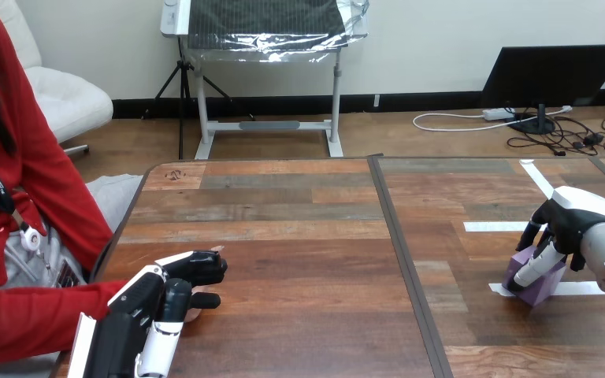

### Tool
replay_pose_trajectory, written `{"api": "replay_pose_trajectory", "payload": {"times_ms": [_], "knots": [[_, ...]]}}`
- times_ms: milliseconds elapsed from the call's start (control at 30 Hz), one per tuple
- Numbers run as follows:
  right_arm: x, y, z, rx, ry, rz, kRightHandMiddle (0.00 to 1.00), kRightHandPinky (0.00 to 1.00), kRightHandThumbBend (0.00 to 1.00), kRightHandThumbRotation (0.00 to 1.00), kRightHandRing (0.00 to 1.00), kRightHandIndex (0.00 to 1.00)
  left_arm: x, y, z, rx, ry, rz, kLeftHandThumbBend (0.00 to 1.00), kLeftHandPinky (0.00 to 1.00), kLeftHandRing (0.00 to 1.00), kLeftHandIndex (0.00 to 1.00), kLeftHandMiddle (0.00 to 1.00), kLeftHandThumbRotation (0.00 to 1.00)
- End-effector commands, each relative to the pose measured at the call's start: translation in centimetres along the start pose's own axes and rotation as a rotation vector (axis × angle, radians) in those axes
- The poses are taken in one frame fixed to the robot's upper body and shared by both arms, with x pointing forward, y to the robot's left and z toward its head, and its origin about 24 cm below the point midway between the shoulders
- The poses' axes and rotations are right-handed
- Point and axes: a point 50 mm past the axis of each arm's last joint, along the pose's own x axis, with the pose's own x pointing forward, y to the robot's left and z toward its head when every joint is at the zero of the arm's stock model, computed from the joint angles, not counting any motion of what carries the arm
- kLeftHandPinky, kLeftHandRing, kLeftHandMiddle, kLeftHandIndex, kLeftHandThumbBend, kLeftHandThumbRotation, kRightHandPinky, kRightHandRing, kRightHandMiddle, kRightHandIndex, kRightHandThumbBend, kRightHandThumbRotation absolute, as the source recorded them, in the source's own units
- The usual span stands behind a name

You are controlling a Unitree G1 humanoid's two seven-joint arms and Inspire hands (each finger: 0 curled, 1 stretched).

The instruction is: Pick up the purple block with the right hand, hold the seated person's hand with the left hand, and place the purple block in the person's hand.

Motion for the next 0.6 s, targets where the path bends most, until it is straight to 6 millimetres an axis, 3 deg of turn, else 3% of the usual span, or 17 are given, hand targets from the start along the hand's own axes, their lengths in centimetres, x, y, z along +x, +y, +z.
{"api": "replay_pose_trajectory", "payload": {"times_ms": [0,567], "knots": [[0.1,-1.07,1.66,0.05,-0.049,-0.045,0.57,0.45,0.8,0.0,0.52,0.57,1.03,-0.31,1.04,-0.029,-0.087,0.014,0.51,0.64,0.72,0.64,0.69,0.85],[0.07,-1.2,2.07,0.07,-0.089,-0.064,0.57,0.45,0.8,0.0,0.52,0.55,1.12,-0.06,1.21,0.048,-0.104,0.01,0.44,0.61,0.7,0.64,0.69,0.87]]}}
